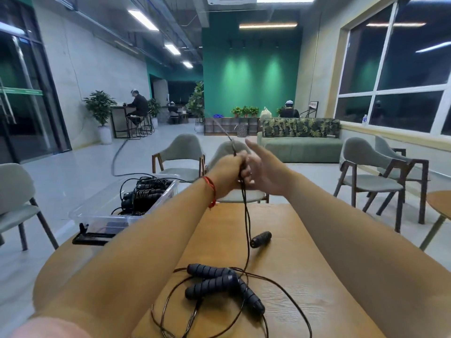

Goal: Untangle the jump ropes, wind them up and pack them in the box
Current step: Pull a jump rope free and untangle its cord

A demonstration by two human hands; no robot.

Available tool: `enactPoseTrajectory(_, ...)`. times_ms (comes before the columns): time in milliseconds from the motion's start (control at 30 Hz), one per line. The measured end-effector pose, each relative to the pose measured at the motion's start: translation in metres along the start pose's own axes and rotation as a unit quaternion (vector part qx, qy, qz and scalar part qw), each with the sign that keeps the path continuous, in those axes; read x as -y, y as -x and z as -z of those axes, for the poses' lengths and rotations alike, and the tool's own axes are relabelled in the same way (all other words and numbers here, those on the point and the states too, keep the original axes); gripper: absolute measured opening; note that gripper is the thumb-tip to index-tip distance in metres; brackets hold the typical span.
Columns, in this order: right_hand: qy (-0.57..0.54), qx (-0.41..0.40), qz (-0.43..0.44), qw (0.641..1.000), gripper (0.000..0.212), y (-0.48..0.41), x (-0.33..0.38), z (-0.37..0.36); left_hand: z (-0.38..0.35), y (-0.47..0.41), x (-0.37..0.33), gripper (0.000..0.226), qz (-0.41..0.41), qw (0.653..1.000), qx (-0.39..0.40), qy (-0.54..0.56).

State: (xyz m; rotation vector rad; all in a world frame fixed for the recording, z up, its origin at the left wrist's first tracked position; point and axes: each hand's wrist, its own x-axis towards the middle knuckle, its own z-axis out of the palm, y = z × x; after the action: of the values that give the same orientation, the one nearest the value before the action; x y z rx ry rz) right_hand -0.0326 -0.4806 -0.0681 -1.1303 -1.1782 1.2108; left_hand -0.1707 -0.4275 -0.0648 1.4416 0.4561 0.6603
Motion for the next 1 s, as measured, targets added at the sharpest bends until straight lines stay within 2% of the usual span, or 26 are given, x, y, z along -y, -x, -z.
enactPoseTrajectory(33, 0.014, 0.047, -0.022, 0.999, 0.084, 0.003, -0.011, 0.002, 0.004, -0.004, -0.01, 0.035, -0.012, 0.999, -0.024, 0.024)
enactPoseTrajectory(67, 0.038, 0.088, -0.046, 0.994, 0.078, 0.004, -0.021, 0.003, 0.008, -0.008, -0.018, 0.035, -0.023, 0.998, -0.046, 0.039)
enactPoseTrajectory(133, 0.109, 0.136, -0.081, 0.981, 0.054, 0.004, -0.035, 0.0, 0.015, -0.015, -0.032, 0.037, -0.041, 0.995, -0.076, 0.049)
enactPoseTrajectory(167, 0.138, 0.13, -0.088, 0.978, 0.044, 0.004, -0.038, -0.004, 0.016, -0.017, -0.037, 0.037, -0.049, 0.994, -0.086, 0.053)
enactPoseTrajectory(233, 0.14, 0.081, -0.078, 0.984, 0.038, 0.0, -0.036, -0.013, 0.02, -0.02, -0.041, 0.035, -0.074, 0.99, -0.111, 0.036)
enactPoseTrajectory(300, 0.078, 0.025, -0.043, 0.996, 0.041, -0.006, -0.023, -0.018, 0.024, -0.02, -0.035, 0.043, -0.085, 0.989, -0.118, -0.013)
enactPoseTrajectory(400, -0.022, -0.034, 0.039, 0.998, 0.045, -0.014, 0.002, -0.024, 0.024, -0.011, -0.011, 0.073, -0.067, 0.995, -0.053, -0.047)
enactPoseTrajectory(500, -0.093, -0.107, 0.088, 0.986, 0.047, -0.023, 0.026, -0.034, 0.02, 0.004, 0.02, 0.083, -0.027, 0.997, 0.04, -0.058)
enactPoseTrajectory(567, -0.153, -0.131, 0.11, 0.973, 0.048, -0.03, 0.039, -0.036, 0.019, 0.013, 0.043, 0.075, 0.004, 0.994, 0.086, -0.074)
enactPoseTrajectory(633, -0.192, -0.143, 0.124, 0.963, 0.049, -0.034, 0.049, -0.032, 0.024, 0.017, 0.068, 0.048, -0.014, 0.986, 0.103, -0.132)
enactPoseTrajectory(700, -0.203, -0.159, 0.132, 0.957, 0.049, -0.037, 0.056, -0.027, 0.03, 0.023, 0.086, 0.035, -0.016, 0.988, 0.082, -0.133)
enactPoseTrajectory(800, -0.217, -0.191, 0.134, 0.948, 0.045, -0.044, 0.062, -0.02, 0.037, 0.029, 0.104, 0.049, 0.015, 0.995, 0.06, -0.074)
enactPoseTrajectory(933, -0.148, -0.256, 0.108, 0.949, 0.043, -0.065, 0.059, 0.0, 0.058, 0.023, 0.122, 0.051, 0.045, 0.997, 0.061, -0.024)
enactPoseTrajectory(1000, -0.144, -0.258, 0.083, 0.952, 0.043, -0.078, 0.051, 0.012, 0.078, 0.011, 0.129, 0.067, 0.067, 0.996, -0.026, 0.043)
